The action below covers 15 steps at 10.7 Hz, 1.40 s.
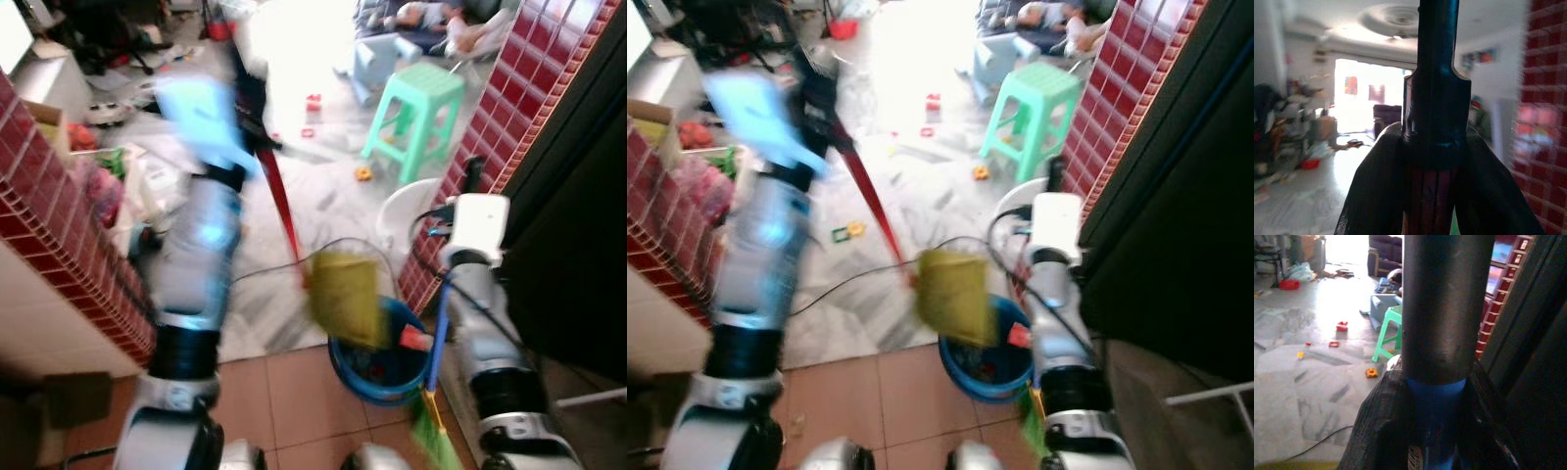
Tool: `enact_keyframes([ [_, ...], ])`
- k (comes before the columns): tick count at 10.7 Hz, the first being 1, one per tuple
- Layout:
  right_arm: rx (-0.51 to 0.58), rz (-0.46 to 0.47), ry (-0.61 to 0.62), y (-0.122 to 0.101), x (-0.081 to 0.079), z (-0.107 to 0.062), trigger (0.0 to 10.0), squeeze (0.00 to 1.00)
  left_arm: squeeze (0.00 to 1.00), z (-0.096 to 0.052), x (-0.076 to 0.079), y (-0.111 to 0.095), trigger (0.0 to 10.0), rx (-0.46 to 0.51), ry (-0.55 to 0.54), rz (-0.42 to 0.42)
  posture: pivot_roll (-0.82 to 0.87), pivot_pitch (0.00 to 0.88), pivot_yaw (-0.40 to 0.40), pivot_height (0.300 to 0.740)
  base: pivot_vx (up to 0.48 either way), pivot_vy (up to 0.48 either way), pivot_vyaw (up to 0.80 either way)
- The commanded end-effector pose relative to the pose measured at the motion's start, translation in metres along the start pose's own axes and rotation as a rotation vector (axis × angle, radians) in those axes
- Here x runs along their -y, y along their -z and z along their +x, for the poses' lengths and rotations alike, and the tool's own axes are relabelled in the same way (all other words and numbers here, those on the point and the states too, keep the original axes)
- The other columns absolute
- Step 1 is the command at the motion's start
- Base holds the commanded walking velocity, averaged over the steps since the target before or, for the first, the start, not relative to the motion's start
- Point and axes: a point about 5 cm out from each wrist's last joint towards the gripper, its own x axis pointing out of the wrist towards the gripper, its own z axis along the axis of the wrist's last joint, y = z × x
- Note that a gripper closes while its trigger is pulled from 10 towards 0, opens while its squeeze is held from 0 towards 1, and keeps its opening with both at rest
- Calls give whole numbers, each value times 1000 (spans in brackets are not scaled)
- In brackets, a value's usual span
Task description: Sweep floor
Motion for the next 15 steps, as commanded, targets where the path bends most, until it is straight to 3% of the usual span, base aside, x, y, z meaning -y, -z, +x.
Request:
enact_keyframes([
  [1, 24, 14, -8, -6, -3, 2, 10000, 0, 0, 2, 8, -8, 10000, 60, 45, -19, -79, 6, -21, 740, 0, 0, 0],
  [3, 18, 10, -7, -3, -2, 0, 10000, 0, 0, 5, 19, -12, 10000, 94, 97, -4, -79, 7, -17, 740, 0, 0, 0],
  [5, 11, 13, -6, -1, -3, -1, 10000, 0, 0, 12, 16, -25, 10000, 142, 100, 0, -77, 6, -16, 740, 0, 0, 0],
  [7, 2, 19, -20, 1, -8, -1, 10000, 0, 0, 32, -2, -62, 10000, 241, 56, -19, -64, 5, -21, 740, 0, 0, 0],
  [8, 2, 23, -27, 0, -10, 0, 10000, 0, 0, 39, -17, -78, 10000, 276, -3, 5, -64, 5, -21, 740, 0, 0, 0],
  [9, 1, 26, -30, 0, -12, 0, 10000, 0, 0, 39, -31, -82, 10000, 281, -36, 85, -45, 1, -24, 740, 0, 0, 0],
  [10, -3, 27, -38, 2, -13, 0, 10000, 0, 0, 35, -46, -71, 10000, 223, -81, 159, -45, 1, -24, 740, 0, 0, 0],
  [11, -8, 27, -47, 4, -14, -1, 10000, 0, 0, 23, -61, -47, 10000, 120, -123, 280, -41, 0, -26, 740, 0, 0, 0],
  [13, -17, 26, -57, 5, -15, -2, 10000, 0, 0, -8, -68, 12, 10000, -112, -199, 320, -44, 0, -24, 740, 0, 0, 0],
  [15, -16, 31, -78, 5, -18, -2, 10000, 0, 0, -33, -62, 52, 10000, -244, -212, 293, -46, 0, -27, 740, 0, 0, 0],
])
